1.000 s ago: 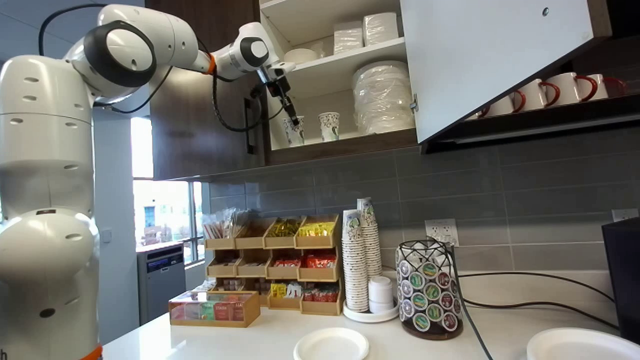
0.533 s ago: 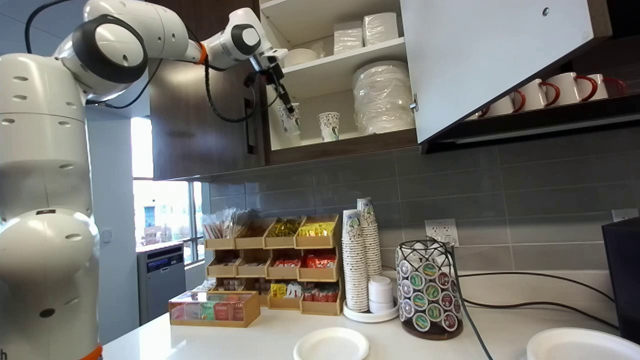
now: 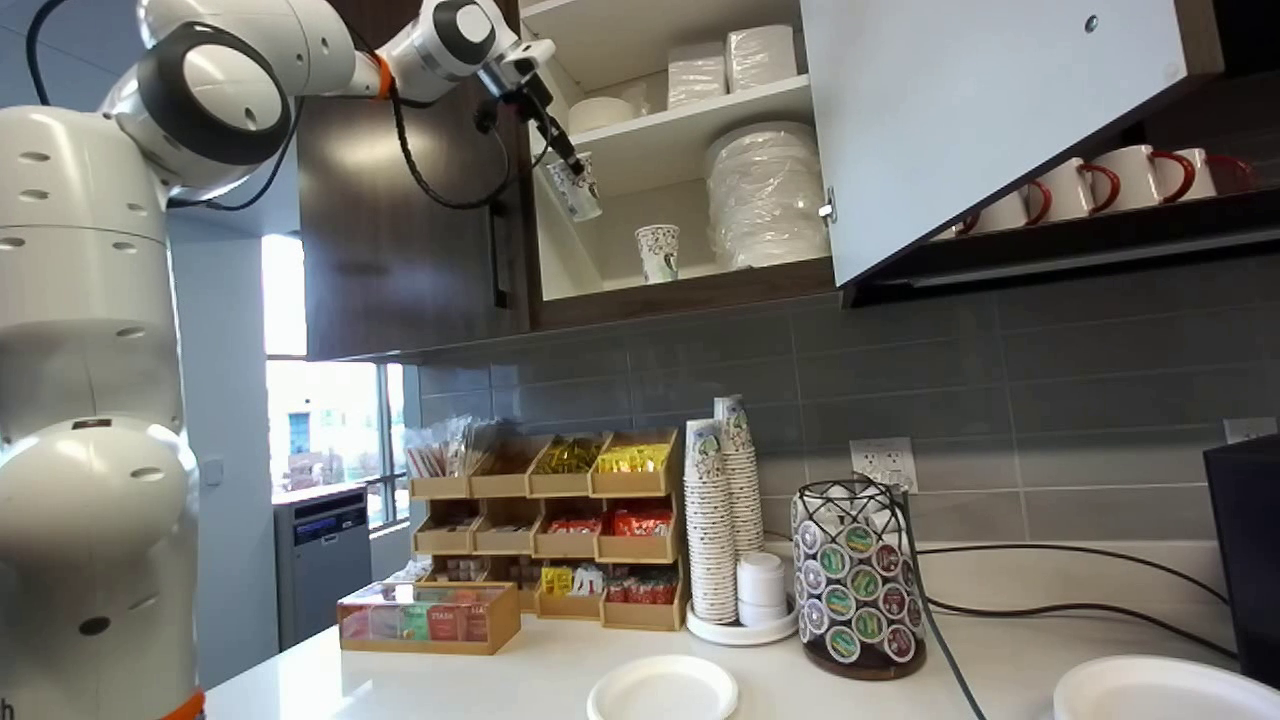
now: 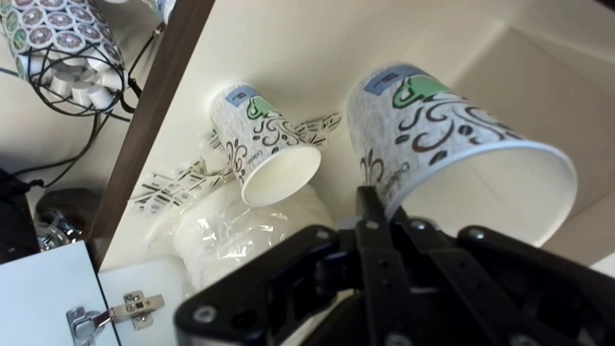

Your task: Put the far left cup inside the far right cup in the cabinet

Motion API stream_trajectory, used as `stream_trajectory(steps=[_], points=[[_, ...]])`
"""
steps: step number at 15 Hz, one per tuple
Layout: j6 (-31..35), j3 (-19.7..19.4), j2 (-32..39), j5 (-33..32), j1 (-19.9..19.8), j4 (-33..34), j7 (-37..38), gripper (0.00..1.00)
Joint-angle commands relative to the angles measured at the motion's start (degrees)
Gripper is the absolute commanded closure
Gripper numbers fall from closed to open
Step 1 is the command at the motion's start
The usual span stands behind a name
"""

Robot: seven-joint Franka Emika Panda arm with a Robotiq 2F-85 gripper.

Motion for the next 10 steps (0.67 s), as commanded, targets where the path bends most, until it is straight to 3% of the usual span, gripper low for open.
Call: stream_trajectory(steps=[1, 10], points=[[0.67, 0.6, 2.17, -6.2, -0.13, 2.72, -0.85, 0.99], [2.69, 0.42, 8.01, -16.89, 0.22, 6.16, -1.32, 0.99]])
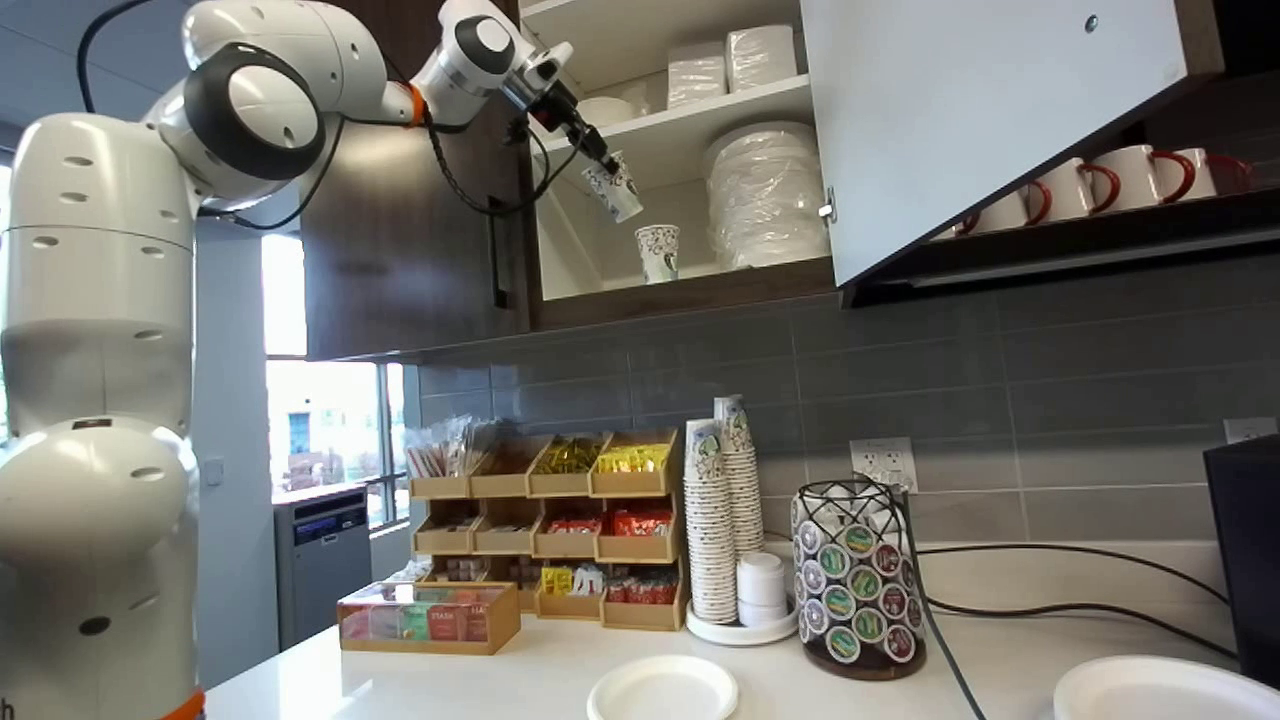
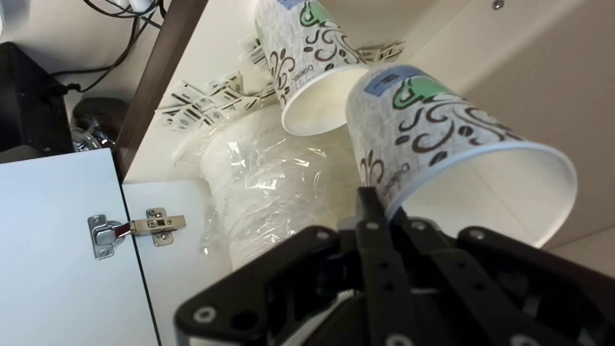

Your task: Put the far left cup inside the far right cup in the cabinet

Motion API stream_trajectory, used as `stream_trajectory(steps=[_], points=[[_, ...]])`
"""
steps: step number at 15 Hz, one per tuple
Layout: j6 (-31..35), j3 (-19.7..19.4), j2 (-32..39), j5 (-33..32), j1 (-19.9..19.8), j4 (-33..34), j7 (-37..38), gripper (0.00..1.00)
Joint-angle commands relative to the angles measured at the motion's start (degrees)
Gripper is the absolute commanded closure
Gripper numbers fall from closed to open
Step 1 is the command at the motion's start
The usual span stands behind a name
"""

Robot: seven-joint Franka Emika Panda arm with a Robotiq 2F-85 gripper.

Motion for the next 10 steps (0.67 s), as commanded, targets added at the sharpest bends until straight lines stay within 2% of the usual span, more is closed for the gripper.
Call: stream_trajectory(steps=[1, 10], points=[[0.0, 0.14, 3.62, -3.8, 0.26, 3.88, -0.29, 0.99], [-2.58, -0.09, 8.37, -5.77, 0.5, 8.99, -0.97, 0.99]])
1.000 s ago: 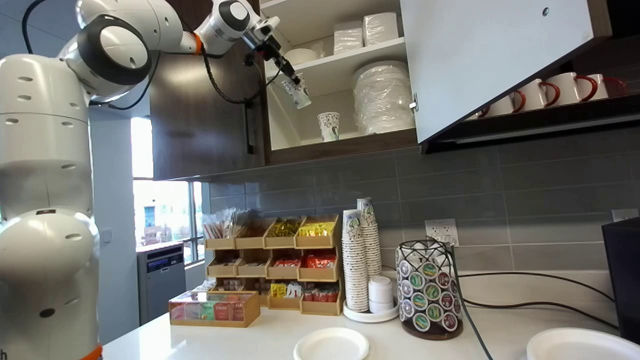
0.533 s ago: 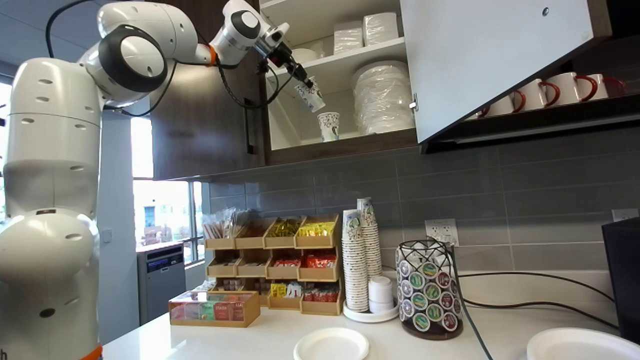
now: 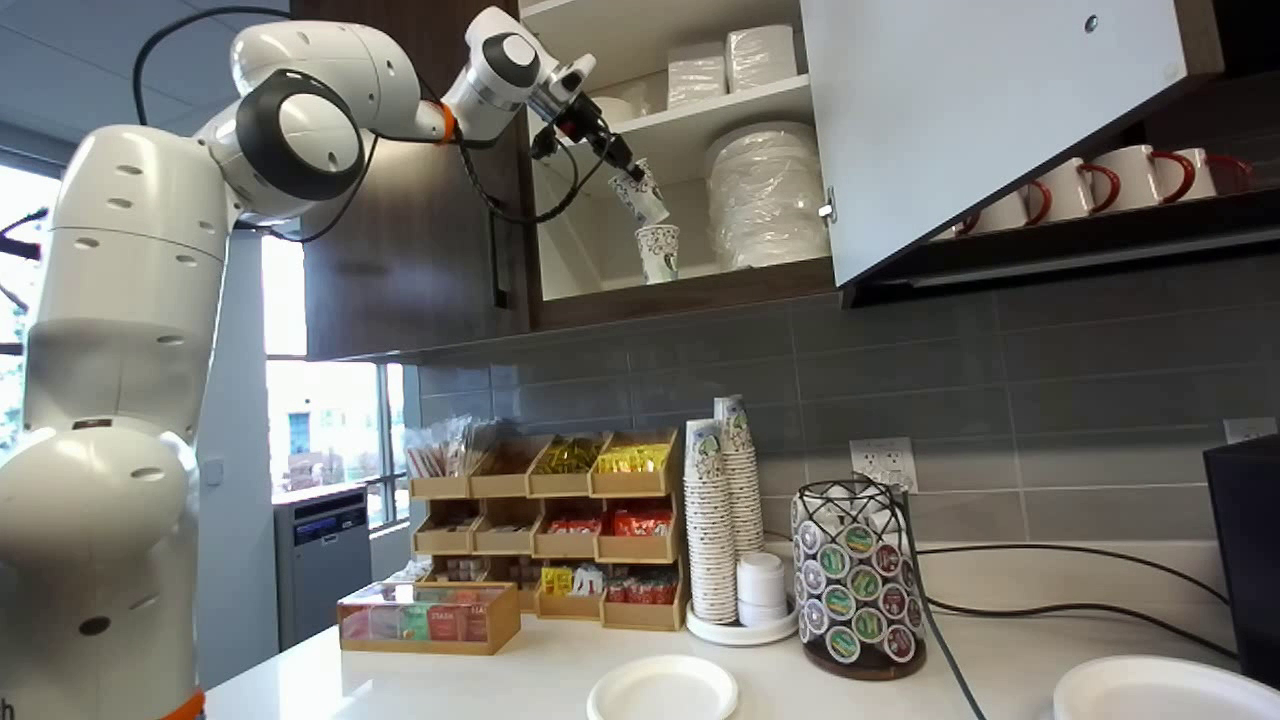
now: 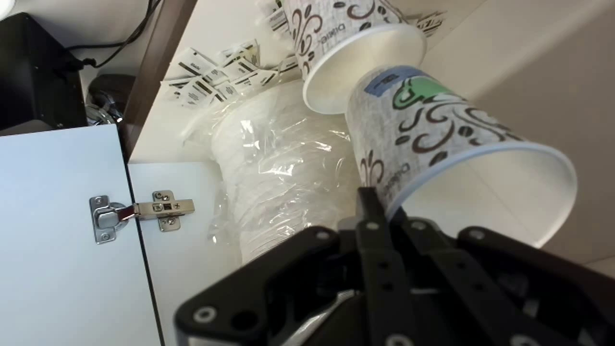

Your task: Put the far left cup inside the far right cup in the cabinet

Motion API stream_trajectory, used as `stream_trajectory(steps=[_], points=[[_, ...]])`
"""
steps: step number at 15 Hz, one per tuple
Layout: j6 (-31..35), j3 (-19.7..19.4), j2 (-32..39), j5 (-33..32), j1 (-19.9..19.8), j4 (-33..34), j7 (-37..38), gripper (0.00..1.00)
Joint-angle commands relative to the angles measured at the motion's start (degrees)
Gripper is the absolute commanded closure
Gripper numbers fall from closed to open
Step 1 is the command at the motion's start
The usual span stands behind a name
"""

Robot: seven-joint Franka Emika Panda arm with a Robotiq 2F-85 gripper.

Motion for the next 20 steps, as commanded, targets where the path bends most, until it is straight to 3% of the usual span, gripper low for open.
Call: stream_trajectory(steps=[1, 14, 15, 17, 20], points=[[-3.34, 0.15, 2.62, -0.79, 0.56, 4.31, -1.08, 0.99], [-18.67, 0.89, 7.32, -0.46, 2.78, 13.7, -6.0, 0.99], [-18.66, 0.84, 7.74, -0.41, 2.9, 14.23, -6.02, 0.71], [-18.09, 0.69, 8.41, -1.03, 3.36, 15.16, -5.61, 0.66], [-17.77, 0.55, 9.1, -1.4, 3.73, 16.47, -5.63, 0.43]])
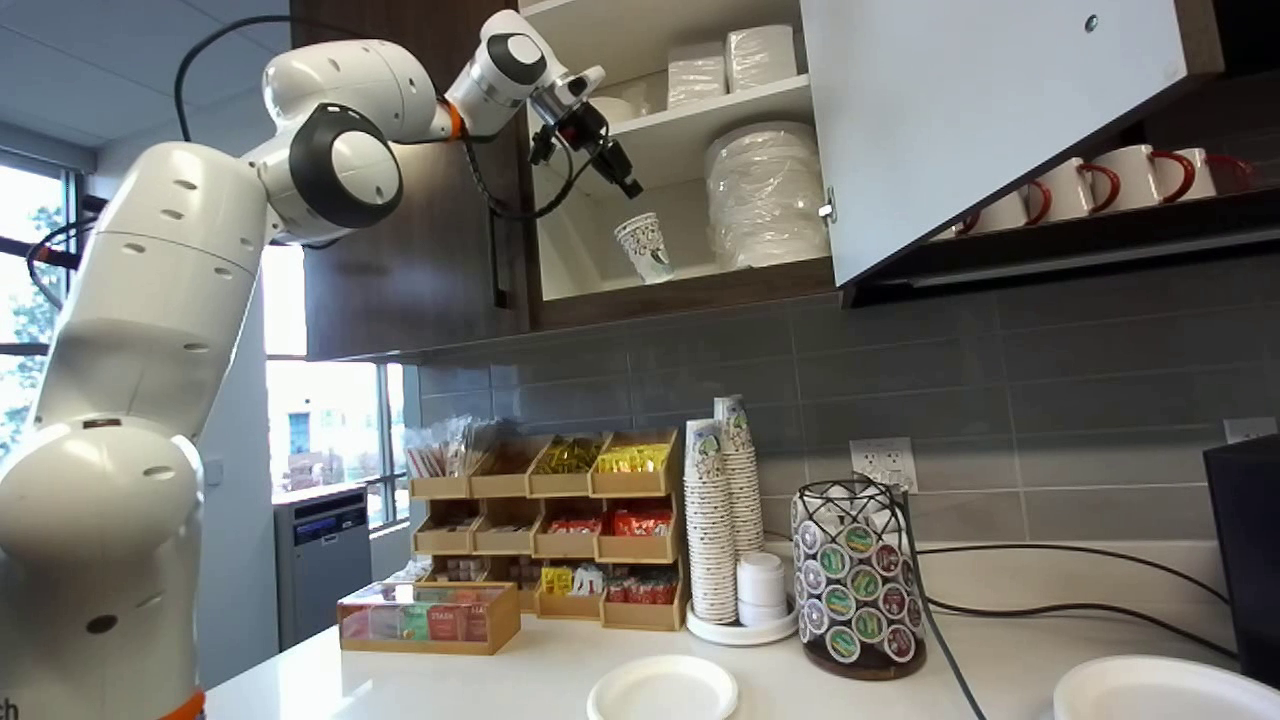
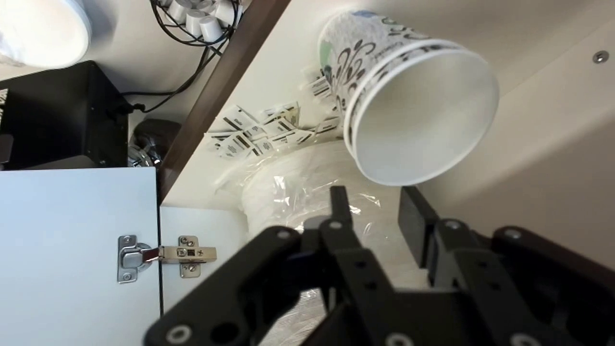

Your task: Put the far left cup inside the far right cup in the cabinet

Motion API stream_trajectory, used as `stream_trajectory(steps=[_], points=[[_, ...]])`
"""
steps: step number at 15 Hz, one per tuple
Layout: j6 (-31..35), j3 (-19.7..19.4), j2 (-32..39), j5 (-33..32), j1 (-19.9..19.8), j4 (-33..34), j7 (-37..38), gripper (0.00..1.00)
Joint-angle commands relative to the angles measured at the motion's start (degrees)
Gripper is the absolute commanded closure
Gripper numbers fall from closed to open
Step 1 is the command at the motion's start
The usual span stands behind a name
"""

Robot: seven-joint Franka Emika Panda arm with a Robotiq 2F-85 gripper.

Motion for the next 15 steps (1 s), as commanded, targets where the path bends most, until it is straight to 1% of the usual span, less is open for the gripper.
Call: stream_trajectory(steps=[1, 3, 6, 13, 15], points=[[-1.63, -0.03, 2.11, -1.33, 1.13, 4.16, -0.3, 0.34], [-0.97, -0.09, 1.4, -1.69, 0.99, 3.9, -1.48, 0.19], [-0.82, -0.01, -0.56, -0.76, 0.19, 2.73, -3.95, 0.0], [-0.86, -0.27, -7.15, 1.08, -1.66, -1.35, -3.56, 0.0], [-1.11, -0.28, -9.43, 2.73, -2.37, -3.03, -3.03, 0.0]])
